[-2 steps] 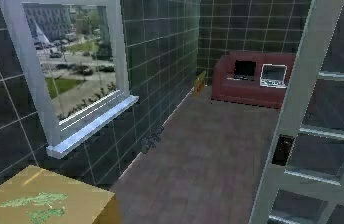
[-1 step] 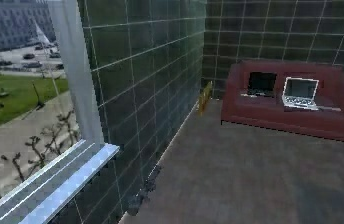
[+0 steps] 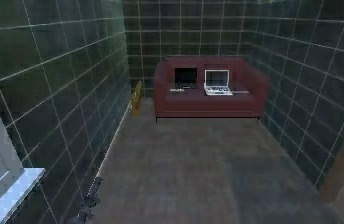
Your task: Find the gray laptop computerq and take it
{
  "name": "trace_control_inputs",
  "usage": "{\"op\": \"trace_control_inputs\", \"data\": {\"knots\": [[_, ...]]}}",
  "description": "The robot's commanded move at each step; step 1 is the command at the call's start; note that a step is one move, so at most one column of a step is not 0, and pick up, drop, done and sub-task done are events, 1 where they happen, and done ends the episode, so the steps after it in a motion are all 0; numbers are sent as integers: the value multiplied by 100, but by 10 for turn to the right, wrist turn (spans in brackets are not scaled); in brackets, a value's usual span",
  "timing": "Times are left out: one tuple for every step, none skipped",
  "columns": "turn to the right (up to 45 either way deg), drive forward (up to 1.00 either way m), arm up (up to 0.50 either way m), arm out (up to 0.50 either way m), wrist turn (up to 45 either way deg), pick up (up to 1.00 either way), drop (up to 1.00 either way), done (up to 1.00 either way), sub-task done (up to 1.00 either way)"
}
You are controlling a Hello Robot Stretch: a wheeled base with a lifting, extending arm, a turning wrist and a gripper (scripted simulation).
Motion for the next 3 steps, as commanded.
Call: {"op": "trace_control_inputs", "data": {"knots": [[0, 30, 0, 0, 0, 0, 0, 0, 0], [90, 0, 0, 0, 0, 0, 0, 0, 0], [0, 100, 0, 0, 0, 0, 0, 0, 0]]}}
